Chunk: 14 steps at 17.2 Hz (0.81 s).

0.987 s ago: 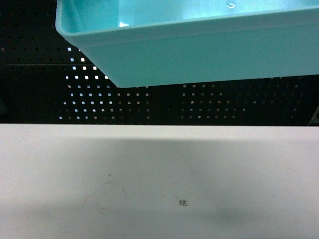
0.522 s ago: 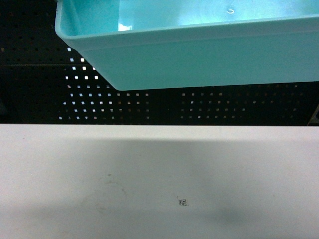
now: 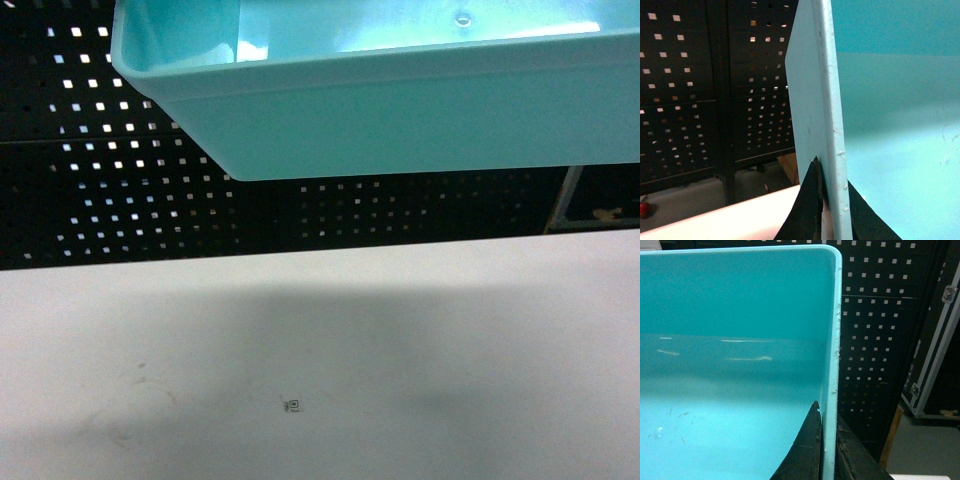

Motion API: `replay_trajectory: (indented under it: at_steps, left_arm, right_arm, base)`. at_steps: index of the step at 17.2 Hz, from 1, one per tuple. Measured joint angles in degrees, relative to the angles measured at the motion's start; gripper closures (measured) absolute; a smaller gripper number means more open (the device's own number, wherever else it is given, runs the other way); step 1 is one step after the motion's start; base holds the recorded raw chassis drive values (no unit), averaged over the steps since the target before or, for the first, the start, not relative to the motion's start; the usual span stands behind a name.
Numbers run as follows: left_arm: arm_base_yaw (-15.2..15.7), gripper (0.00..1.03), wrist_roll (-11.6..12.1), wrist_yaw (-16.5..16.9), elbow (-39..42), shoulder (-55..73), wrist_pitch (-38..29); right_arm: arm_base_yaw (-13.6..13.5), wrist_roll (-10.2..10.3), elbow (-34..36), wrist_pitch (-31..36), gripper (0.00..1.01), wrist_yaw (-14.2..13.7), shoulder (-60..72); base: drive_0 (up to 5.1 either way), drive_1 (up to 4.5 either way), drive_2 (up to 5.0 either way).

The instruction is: Stack blue boxes stably on right

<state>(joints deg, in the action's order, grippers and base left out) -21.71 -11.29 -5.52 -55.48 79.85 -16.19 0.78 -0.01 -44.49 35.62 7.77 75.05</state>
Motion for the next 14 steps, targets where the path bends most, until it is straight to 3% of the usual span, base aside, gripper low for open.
replay_trajectory:
  at_steps: [14]
  left_arm:
    - [0.0,1.01,0.1,0.0,0.0,0.0,0.0]
  right_arm:
    - [0.0,0.0,0.0,0.0,0.99,0.0,0.0]
  base:
    - [-1.9,-1.88,-1.9]
